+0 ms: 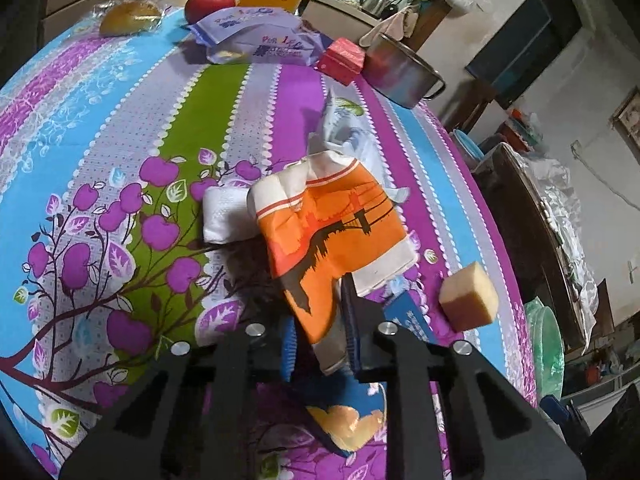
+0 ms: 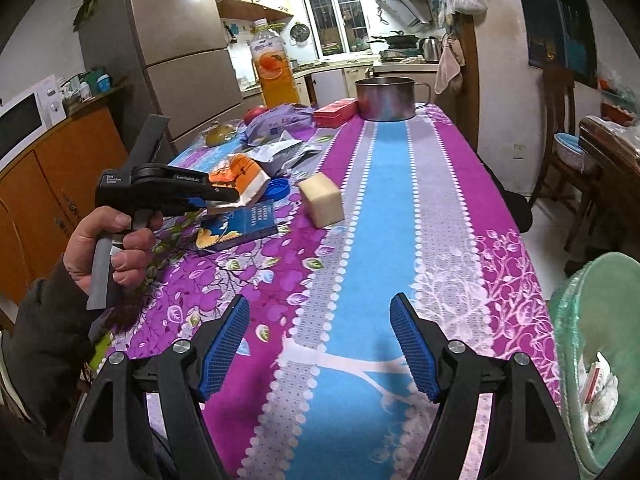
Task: Collect trash
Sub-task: 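Grasp the orange-white wrapper with the left gripper, then grasp the blue cigarette box with the right gripper while the left gripper holds the wrapper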
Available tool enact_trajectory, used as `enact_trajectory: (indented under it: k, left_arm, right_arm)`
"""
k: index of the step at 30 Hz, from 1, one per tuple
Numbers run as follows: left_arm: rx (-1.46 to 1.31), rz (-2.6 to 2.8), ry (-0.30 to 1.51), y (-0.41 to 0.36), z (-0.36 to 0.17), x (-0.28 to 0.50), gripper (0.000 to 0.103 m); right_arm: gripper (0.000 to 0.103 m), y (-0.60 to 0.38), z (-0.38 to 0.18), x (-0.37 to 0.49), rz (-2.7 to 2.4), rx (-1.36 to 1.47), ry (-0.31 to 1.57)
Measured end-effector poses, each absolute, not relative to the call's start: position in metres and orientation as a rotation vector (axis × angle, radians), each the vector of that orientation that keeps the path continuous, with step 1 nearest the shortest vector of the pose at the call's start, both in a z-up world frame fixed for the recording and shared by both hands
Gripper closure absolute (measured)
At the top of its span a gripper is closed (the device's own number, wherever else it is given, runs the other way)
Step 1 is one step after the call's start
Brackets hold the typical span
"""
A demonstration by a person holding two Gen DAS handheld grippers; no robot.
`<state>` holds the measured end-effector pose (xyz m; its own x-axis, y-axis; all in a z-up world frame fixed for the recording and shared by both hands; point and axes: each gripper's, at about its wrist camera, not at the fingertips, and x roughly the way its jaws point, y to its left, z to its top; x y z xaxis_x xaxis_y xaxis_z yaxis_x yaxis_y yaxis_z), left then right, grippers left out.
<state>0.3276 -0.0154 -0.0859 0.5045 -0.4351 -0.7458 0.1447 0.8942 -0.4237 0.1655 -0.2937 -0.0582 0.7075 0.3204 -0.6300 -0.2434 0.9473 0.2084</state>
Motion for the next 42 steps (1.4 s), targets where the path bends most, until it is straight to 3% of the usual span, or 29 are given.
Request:
enact_trajectory:
  k: [2,17,22,27,34,39,42]
  left_arm:
    - [-0.319,-0.355,0.965,-0.013,-0.081,0.324,0.095]
    - [-0.345,-0.304,0.879,0.050,-0.067,0.291,0.095]
    - [-0.345,-0.303,0.889,0.068,-0.072,0.290,0.095]
    - [-0.370,-0.318,0.880,0.076,-0.071,0.290,0.095]
    - [-0.381,-0.324,0.867,0.082,-0.069,0.289,0.095]
    - [-0.418,-0.294,0.856,0.096,-0.067,0.292,0.095]
    - [-0.410,-0.301,0.852,0.100,-0.065,0.290,0.095]
  right_arm:
    - [0.029,-0.288,-0.059,0.168,0.324,0.106,0.724]
    - [0.029,-0.205,-0.069,0.220,0.483,0.008,0.799]
    - [0.030,-0.177,-0.061,0.240,0.502,-0.258,0.794]
    - [0.055,-0.164,-0.063,0.273,0.435,-0.438,0.861]
    - [0.056,-0.098,-0.081,0.276,0.429,-0.611,0.781]
    - [0.056,-0.086,-0.048,0.296,0.588,-0.303,0.703]
    - [0.055,-0.101,-0.045,0.302,0.625,-0.353,0.732]
